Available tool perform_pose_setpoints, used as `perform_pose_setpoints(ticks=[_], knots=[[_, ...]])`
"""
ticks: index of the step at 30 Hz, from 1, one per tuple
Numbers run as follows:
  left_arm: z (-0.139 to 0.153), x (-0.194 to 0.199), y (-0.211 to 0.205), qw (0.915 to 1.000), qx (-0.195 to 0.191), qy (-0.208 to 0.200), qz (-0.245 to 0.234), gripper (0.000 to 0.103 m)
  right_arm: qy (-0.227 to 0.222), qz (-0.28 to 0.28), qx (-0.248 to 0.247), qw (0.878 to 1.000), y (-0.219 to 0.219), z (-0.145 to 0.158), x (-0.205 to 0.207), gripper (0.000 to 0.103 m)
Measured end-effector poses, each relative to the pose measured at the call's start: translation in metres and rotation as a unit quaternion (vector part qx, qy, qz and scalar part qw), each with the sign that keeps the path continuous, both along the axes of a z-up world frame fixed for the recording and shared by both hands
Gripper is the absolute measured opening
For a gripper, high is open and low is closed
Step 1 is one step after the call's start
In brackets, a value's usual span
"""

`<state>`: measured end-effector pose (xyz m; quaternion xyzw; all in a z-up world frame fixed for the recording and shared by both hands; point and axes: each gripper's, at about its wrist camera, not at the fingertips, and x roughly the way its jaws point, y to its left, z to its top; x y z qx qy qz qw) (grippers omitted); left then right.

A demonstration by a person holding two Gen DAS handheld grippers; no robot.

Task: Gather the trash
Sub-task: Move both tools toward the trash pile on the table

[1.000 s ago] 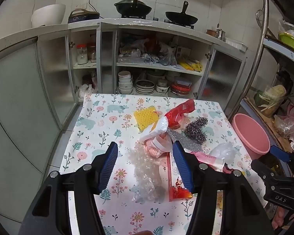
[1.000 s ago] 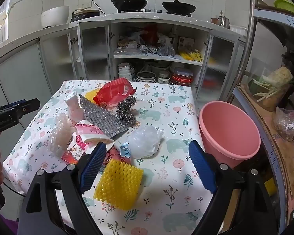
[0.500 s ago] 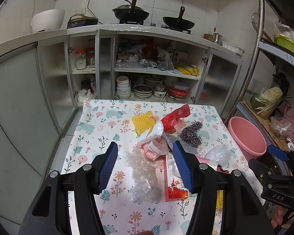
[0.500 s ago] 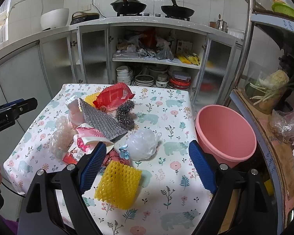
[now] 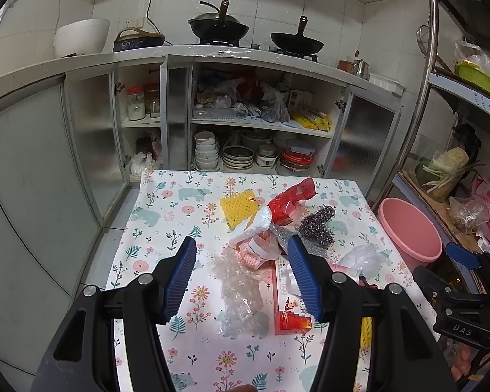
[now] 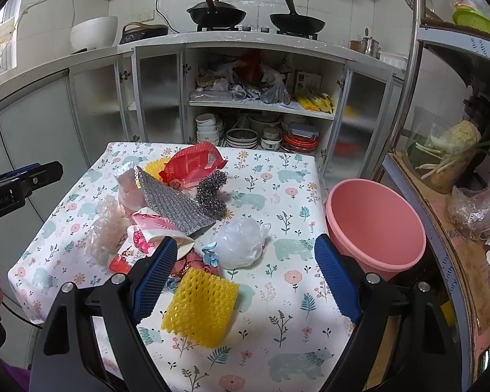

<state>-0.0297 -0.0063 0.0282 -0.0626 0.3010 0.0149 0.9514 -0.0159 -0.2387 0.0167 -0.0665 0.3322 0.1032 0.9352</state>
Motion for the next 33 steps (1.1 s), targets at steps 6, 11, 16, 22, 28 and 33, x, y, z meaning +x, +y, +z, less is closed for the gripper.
perform_pose_setpoints(ticks=[6,11,16,22,28,33], knots=[[0.0024,-0.0010,0.0028,1.0000,-0.001,-0.002,0.002,0.058,-0.001,0.001,0.001,1.000,-0.0001,0.0003,-0.0008,0.087],[0.0029,-0.0009,0.0017,1.0000,0.001,-0.002,0.000,0.059,-0.001,0.000,0.001,1.000,-0.0003,0.0008,-0.0015,0.087],[0.0041,-0.0032,0.0013,1.0000,0.001,-0.004,0.000,0.060,-0.005,0.000,0.002,1.000,-0.0013,0.0028,-0.0040,0.087],[0.0073,-0.0059,-0.0005,1.0000,0.001,-0.006,0.000,0.062,-0.006,0.000,0.003,1.000,-0.0017,0.0029,-0.0044,0.087],[0.0075,-0.0071,-0.0019,1.0000,0.000,-0.007,0.000,0.064,-0.007,0.000,0.004,1.000,-0.0027,0.0046,-0.0060,0.087],[0.0079,-0.0074,-0.0021,1.0000,0.000,-0.008,-0.002,0.069,-0.008,0.000,0.005,1.000,-0.0029,0.0051,-0.0062,0.087]])
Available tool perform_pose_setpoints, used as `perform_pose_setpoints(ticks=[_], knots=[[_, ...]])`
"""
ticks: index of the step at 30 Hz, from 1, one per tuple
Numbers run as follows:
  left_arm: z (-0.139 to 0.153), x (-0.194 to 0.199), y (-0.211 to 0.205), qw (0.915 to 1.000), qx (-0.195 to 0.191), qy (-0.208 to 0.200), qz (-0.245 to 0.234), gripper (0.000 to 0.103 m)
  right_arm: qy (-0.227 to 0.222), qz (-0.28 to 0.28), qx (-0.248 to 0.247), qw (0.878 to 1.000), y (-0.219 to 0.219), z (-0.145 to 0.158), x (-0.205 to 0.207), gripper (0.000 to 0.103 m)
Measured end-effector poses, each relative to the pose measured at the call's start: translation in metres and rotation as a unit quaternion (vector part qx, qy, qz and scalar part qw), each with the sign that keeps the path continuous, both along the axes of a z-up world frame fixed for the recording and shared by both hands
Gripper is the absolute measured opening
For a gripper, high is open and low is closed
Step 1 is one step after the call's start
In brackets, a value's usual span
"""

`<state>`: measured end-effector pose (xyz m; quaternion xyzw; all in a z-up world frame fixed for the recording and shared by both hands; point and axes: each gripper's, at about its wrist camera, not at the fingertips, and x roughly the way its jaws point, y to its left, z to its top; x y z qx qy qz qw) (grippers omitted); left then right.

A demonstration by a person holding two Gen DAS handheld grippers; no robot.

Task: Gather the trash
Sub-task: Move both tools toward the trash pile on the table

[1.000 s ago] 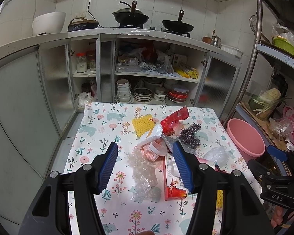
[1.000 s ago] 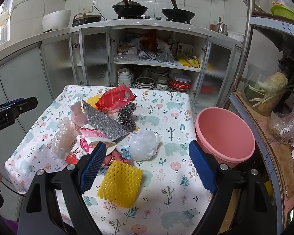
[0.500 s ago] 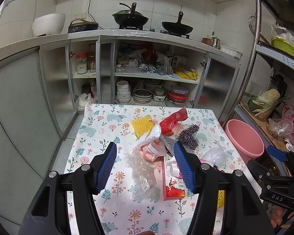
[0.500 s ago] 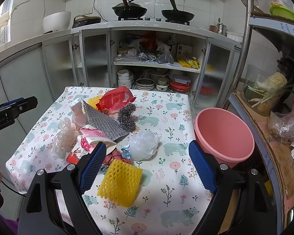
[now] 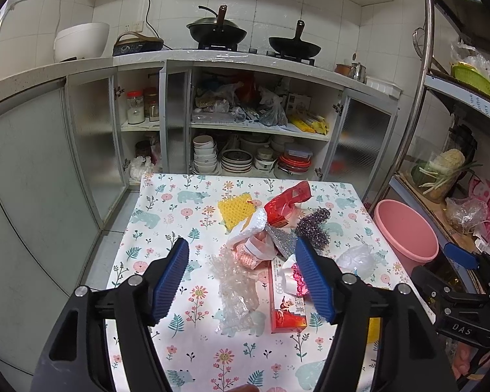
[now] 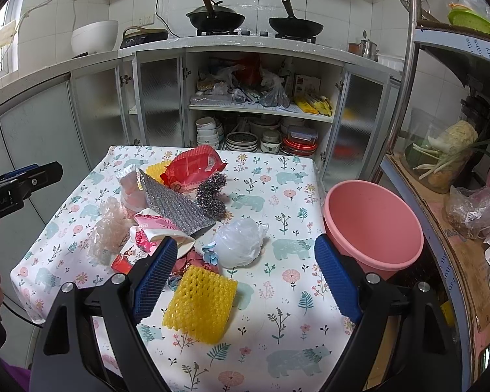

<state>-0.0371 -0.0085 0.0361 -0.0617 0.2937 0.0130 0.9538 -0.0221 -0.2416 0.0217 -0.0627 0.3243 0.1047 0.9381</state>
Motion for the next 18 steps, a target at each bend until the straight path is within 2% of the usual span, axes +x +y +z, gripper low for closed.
perform_pose_setpoints(ticks=[18], knots=[[-0.0073,0.0006,-0.0025,0.9999,0.006,0.008,-0.013,0.072,0.014,-0.003,0.010,1.000,-0.0073,-0.0087,-0.0046,0.087]])
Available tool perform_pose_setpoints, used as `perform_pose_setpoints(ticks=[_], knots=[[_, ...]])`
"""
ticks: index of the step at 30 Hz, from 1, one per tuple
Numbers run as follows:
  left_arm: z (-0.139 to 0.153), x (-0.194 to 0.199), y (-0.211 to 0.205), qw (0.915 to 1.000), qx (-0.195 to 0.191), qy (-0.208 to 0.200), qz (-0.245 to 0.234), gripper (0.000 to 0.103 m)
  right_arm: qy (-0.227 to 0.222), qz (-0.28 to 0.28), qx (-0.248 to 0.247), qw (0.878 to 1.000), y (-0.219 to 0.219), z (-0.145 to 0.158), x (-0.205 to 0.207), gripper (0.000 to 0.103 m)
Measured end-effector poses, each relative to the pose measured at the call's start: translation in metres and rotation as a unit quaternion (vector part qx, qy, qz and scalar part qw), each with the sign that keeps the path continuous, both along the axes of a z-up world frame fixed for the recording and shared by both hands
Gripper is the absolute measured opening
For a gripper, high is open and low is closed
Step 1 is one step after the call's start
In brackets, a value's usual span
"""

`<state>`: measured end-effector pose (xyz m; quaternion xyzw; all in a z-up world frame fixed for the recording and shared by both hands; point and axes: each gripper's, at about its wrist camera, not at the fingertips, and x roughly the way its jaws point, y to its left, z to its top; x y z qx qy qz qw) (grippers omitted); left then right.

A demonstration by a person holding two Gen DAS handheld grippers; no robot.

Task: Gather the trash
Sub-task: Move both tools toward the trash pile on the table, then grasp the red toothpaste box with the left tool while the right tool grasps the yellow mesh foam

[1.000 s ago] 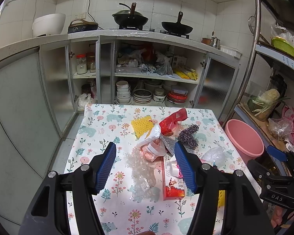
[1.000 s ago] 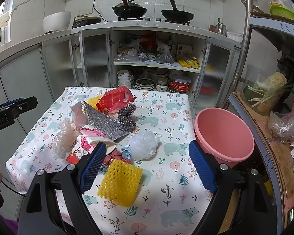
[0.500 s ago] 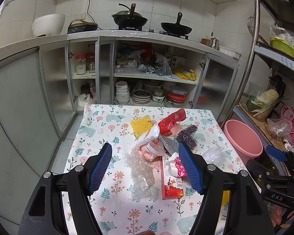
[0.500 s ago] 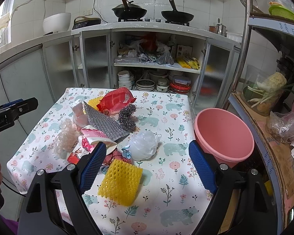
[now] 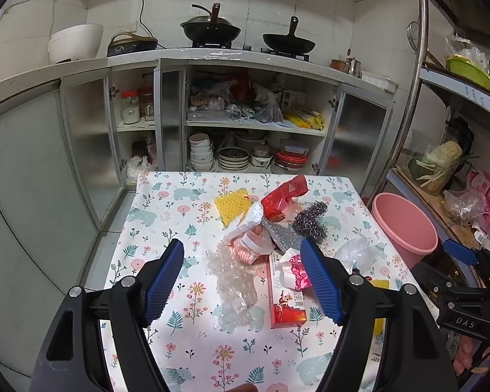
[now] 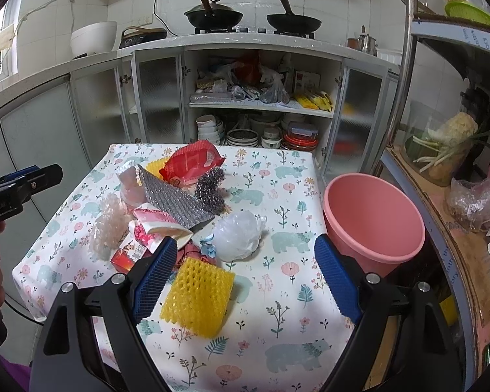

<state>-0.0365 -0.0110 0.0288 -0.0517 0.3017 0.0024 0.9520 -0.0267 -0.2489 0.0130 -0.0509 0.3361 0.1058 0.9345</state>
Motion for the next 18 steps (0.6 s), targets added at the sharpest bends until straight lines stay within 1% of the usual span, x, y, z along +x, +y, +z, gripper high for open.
perform_pose_setpoints(ticks=[7,10,14,16,18], knots=[[-0.011,0.001,0.004,0.9999,-0.010,0.006,-0.013,0.072,0.015,-0.010,0.008,1.000,-0.013,-0.009,0.000,0.087],[-0.022,0.003,0.012,0.9991,-0.029,0.027,-0.016,0.072,0.024,-0.010,0.014,1.000,-0.019,-0.015,-0.001,0.087],[-0.038,0.004,0.018,0.9975,-0.041,0.053,-0.022,0.072,0.041,-0.001,0.026,0.999,-0.028,-0.024,-0.002,0.087],[-0.047,0.004,0.018,0.9957,-0.048,0.067,-0.041,0.072,0.057,0.006,0.033,0.998,-0.033,-0.031,-0.003,0.087],[-0.057,0.005,0.013,0.9941,-0.047,0.080,-0.056,0.072,0.073,0.016,0.046,0.996,-0.037,-0.038,-0.003,0.087]])
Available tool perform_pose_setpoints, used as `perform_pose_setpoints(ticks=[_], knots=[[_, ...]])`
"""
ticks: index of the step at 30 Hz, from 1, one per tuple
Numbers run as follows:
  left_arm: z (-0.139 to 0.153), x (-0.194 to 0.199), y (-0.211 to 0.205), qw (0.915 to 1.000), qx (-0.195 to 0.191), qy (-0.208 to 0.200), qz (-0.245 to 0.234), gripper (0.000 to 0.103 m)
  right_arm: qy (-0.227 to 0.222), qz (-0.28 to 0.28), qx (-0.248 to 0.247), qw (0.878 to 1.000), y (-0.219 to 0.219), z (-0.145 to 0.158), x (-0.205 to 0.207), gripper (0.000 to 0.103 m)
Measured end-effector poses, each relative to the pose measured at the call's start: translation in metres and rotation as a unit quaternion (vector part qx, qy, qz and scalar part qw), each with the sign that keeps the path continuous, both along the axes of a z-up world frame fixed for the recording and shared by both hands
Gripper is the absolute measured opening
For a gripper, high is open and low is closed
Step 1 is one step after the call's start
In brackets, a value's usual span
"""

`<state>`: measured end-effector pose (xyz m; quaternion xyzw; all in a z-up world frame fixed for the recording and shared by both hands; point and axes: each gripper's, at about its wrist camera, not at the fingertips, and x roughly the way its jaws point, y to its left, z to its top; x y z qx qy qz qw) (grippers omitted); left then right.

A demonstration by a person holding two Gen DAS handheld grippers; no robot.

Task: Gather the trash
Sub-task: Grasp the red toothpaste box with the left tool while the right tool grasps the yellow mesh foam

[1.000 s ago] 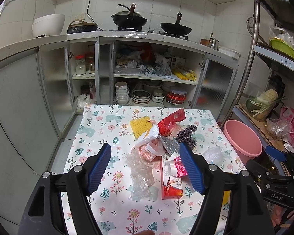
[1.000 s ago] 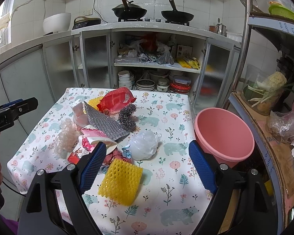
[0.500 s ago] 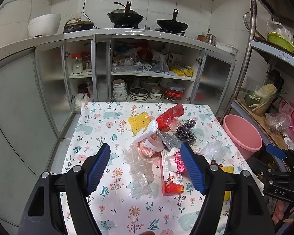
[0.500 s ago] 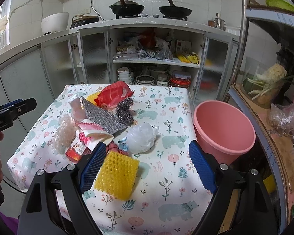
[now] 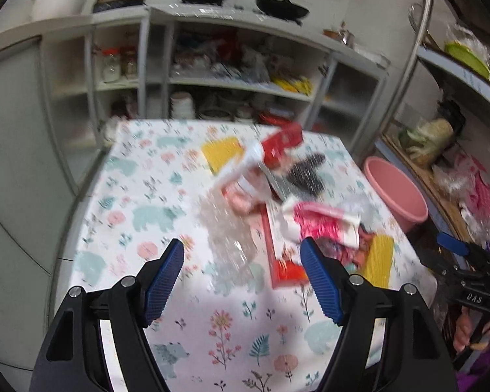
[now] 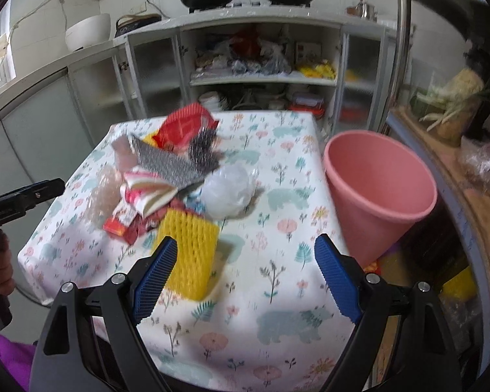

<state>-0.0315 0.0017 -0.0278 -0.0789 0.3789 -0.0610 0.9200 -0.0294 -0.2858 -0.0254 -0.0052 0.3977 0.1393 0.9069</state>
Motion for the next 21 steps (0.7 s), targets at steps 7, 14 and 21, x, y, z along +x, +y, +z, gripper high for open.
perform_pose_setpoints(ticks=[7,14,21], knots=[[-0.021,0.015,-0.036,0.9971,0.013,0.039,-0.063,0.067,0.030,0.032,0.043,0.998,-0.004,-0.017,0.003,0.087],[-0.042,0.037,-0.060,0.9933,0.045,0.080,-0.070,0.059,0.058,0.064,0.074,0.993,0.001,-0.030,0.013,0.076],[-0.054,0.051,-0.070,0.9902,0.065,0.103,-0.069,0.041,0.079,0.088,0.088,0.989,0.011,-0.038,0.024,0.068]])
